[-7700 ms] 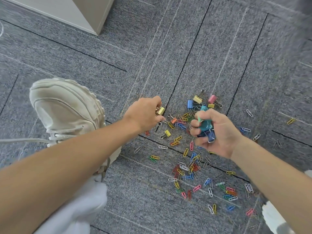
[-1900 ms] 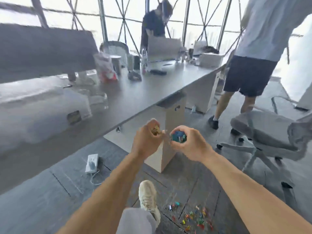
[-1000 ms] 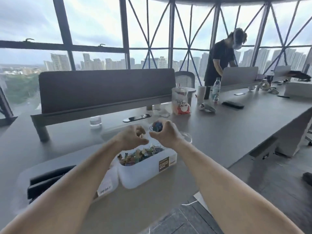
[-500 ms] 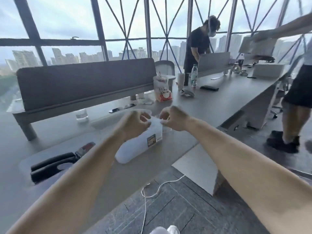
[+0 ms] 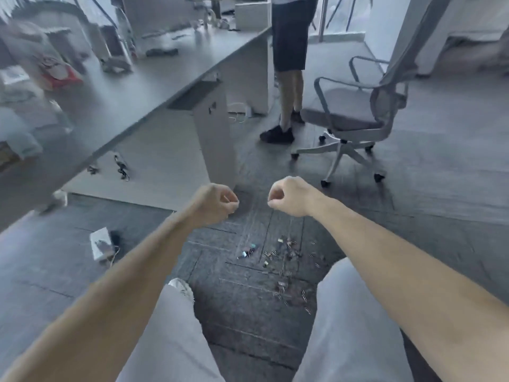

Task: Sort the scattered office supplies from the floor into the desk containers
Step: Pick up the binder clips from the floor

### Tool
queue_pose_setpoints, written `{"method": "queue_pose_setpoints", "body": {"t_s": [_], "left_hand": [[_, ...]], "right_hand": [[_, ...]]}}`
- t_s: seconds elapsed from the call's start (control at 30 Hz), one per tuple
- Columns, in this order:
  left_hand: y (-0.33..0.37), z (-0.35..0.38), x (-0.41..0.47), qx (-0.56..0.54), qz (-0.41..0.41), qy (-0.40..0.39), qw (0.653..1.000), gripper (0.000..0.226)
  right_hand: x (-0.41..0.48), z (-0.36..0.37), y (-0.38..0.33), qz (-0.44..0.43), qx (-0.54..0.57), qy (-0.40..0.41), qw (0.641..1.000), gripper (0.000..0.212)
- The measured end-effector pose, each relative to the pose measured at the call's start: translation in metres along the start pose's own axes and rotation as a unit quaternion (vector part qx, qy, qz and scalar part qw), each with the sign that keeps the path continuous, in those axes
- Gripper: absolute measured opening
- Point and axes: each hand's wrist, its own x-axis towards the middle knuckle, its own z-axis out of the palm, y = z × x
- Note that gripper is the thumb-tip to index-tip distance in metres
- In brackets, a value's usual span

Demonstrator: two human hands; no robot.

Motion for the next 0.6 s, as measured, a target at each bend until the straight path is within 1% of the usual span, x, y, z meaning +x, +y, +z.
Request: {"method": "queue_pose_setpoints", "body": {"t_s": [0.1,0.17,0.23,0.3,0.33,0.4,0.43,0.5,0.53,0.6], "left_hand": [[-0.006,0.046,0.012,-0.006,-0.034,-0.023,0.999,0.004],[-0.022,0.073,0.031,0.004,-0.045,-0.039,0.998,0.01],[-0.042,0.093,0.053,-0.001,-0.062,-0.066,0.996,0.011],[-0.065,0.111,0.077,-0.04,-0.094,-0.058,0.993,0.006],[-0.075,0.122,0.091,-0.062,-0.112,-0.054,0.99,0.005],[-0.1,0.148,0.12,-0.099,-0.165,-0.067,0.979,0.015],[-0.112,0.162,0.135,-0.112,-0.189,-0.076,0.973,0.022],[-0.143,0.194,0.166,-0.112,-0.219,-0.098,0.964,0.045],[-0.159,0.21,0.183,-0.104,-0.229,-0.107,0.962,0.05],[-0.194,0.242,0.213,-0.09,-0.252,-0.096,0.959,0.05]], "right_hand": [[0.003,0.025,0.06,0.049,0.081,-0.004,0.996,0.015],[0.01,0.04,0.099,0.091,0.144,-0.009,0.985,0.019],[0.025,0.059,0.132,0.139,0.227,-0.006,0.964,0.025],[0.044,0.08,0.156,0.177,0.285,-0.013,0.942,0.026],[0.056,0.09,0.167,0.194,0.303,-0.016,0.933,0.026],[0.083,0.109,0.186,0.226,0.318,-0.019,0.921,0.028],[0.098,0.118,0.195,0.241,0.32,-0.019,0.916,0.031],[0.132,0.141,0.217,0.27,0.329,-0.022,0.905,0.034],[0.15,0.154,0.228,0.283,0.331,-0.022,0.9,0.037],[0.188,0.186,0.252,0.294,0.319,-0.029,0.901,0.041]]}}
